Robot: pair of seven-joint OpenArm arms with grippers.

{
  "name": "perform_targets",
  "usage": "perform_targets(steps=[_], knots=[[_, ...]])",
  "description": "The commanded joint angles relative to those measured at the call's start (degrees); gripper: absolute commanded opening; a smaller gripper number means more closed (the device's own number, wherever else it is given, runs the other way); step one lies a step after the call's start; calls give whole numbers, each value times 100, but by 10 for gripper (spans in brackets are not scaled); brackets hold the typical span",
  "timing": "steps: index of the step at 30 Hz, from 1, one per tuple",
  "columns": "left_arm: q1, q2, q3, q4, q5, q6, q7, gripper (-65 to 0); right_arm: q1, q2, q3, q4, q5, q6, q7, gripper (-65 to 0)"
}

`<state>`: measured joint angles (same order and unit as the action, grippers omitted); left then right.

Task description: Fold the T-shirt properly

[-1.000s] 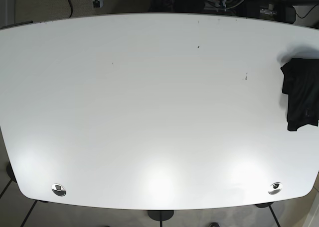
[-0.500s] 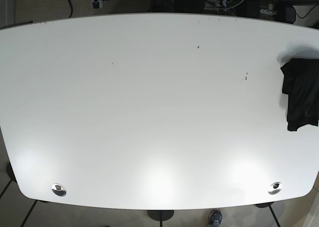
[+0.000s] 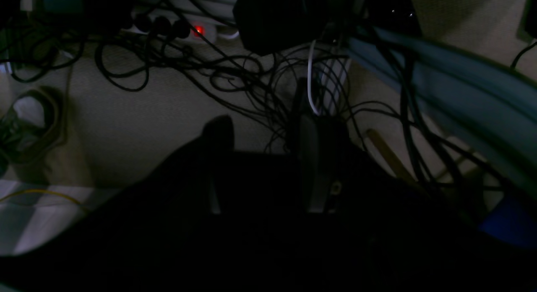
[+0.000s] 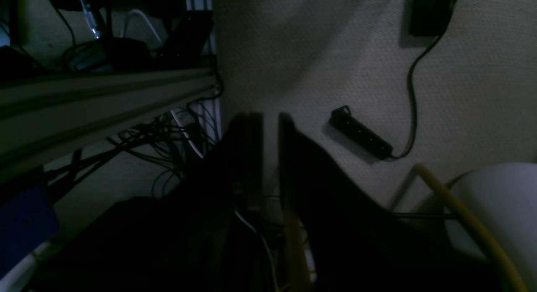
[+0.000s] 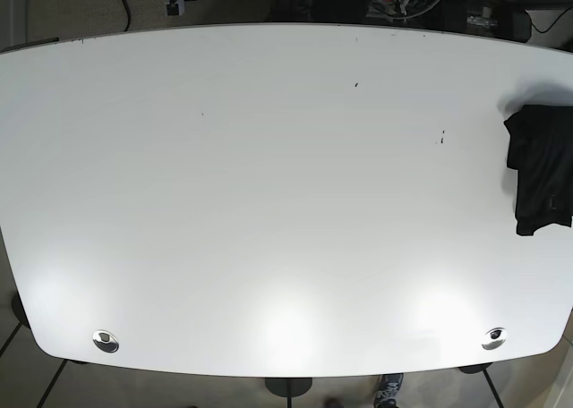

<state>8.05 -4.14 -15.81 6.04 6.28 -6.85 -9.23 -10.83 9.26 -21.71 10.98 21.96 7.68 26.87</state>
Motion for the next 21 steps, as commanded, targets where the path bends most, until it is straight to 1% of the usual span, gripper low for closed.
perform_targets(steps=[1, 12, 21], knots=[[26, -12, 5, 12, -19, 19, -21, -412, -35, 60, 5, 25, 37, 2, 91, -591], [-6, -14, -6, -27, 1, 23, -57, -414, 21, 31, 14, -18, 43, 34, 57, -590], [-47, -7, -10, 5, -6, 15, -62, -415, 37, 28, 10, 6, 61, -9, 72, -590]])
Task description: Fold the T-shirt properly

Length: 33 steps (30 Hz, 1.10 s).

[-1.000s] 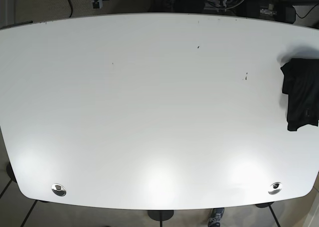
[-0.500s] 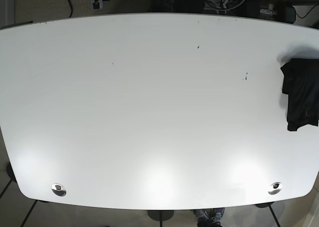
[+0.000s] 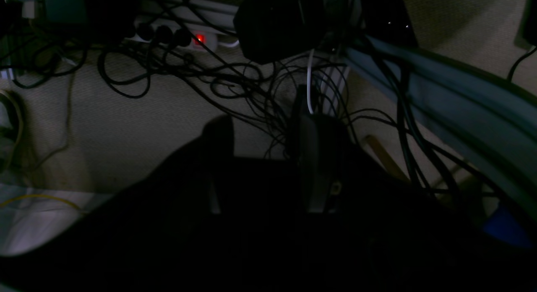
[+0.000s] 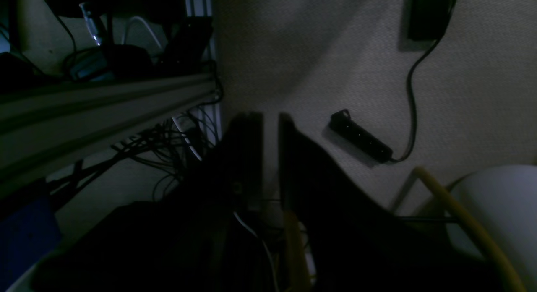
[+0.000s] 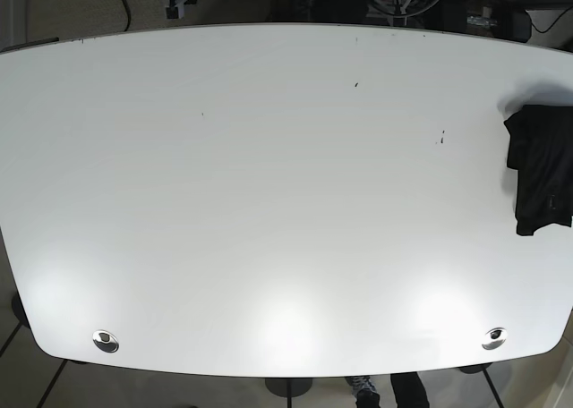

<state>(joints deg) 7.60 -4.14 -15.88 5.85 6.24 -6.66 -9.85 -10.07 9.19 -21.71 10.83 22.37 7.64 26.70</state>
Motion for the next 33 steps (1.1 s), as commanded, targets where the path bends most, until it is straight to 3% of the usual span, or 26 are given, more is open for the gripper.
perform_targets(steps=[1, 29, 33], knots=[[19, -22, 1, 31, -4, -3, -22, -415, -55, 37, -11, -6, 30, 13, 101, -589], [119, 20, 4, 137, 12, 97, 19, -411, -30, -29, -17, -11, 57, -18, 95, -594], [111, 28, -4, 143, 22, 96, 21, -409, -5, -23, -30, -4, 49, -21, -113, -592]])
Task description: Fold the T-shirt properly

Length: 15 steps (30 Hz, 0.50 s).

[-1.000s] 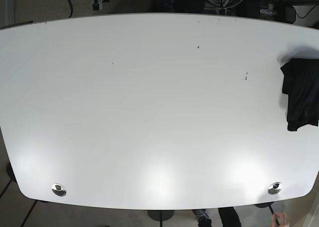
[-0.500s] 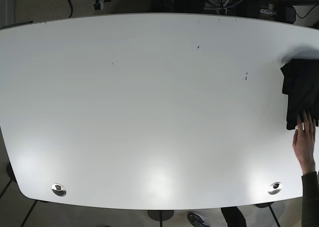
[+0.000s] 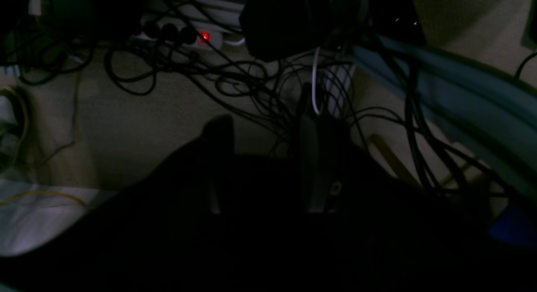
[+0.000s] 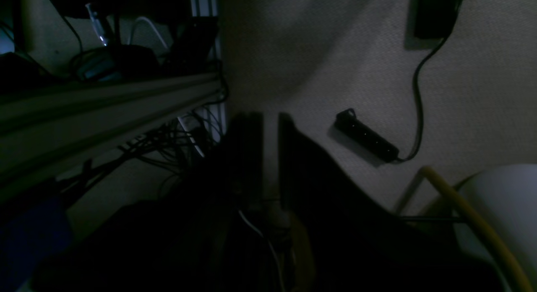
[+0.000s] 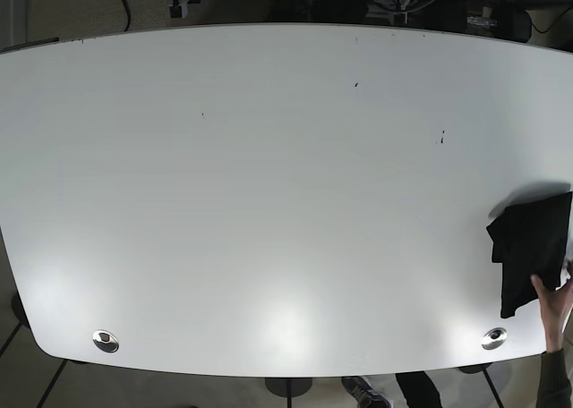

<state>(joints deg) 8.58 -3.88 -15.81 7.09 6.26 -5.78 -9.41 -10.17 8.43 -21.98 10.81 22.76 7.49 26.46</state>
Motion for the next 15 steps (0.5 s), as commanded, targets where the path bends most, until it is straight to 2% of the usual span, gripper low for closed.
perform_targets(steps=[1, 15], knots=[[7, 4, -15, 21, 20, -4, -34, -408, 20, 55, -8, -1, 4, -3, -169, -591], [8, 14, -15, 85, 5, 6, 4, -408, -28, 28, -12, 8, 25, 15, -116, -592]])
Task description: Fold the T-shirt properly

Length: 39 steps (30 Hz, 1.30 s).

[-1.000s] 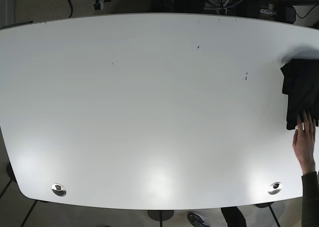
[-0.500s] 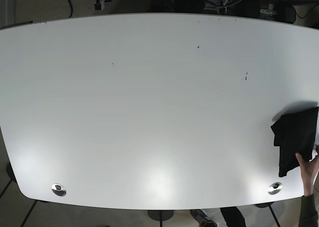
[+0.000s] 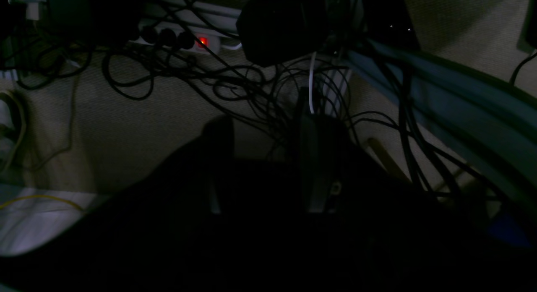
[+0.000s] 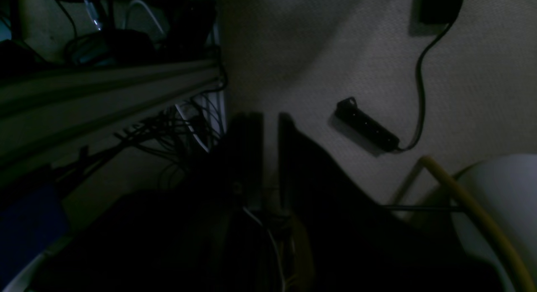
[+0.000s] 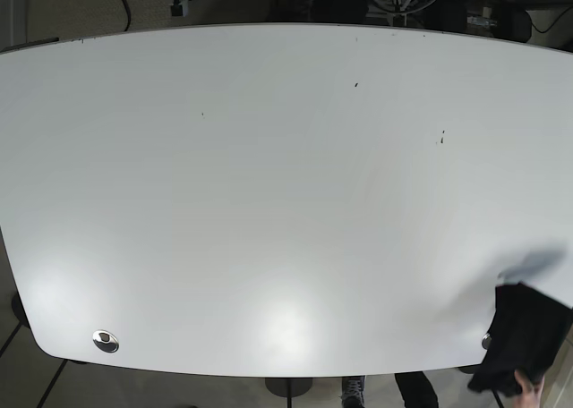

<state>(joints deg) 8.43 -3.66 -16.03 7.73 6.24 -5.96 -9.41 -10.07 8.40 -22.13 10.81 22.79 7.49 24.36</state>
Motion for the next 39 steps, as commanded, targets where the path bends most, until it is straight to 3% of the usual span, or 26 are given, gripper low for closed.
perform_targets(steps=[1, 39], knots=[[17, -10, 7, 16, 8, 25, 7, -408, -38, 30, 8, 7, 21, 11, 92, -593], [184, 46, 56, 128, 9, 27, -46, -412, -62, 8, -49, 133, 84, 4, 157, -592]])
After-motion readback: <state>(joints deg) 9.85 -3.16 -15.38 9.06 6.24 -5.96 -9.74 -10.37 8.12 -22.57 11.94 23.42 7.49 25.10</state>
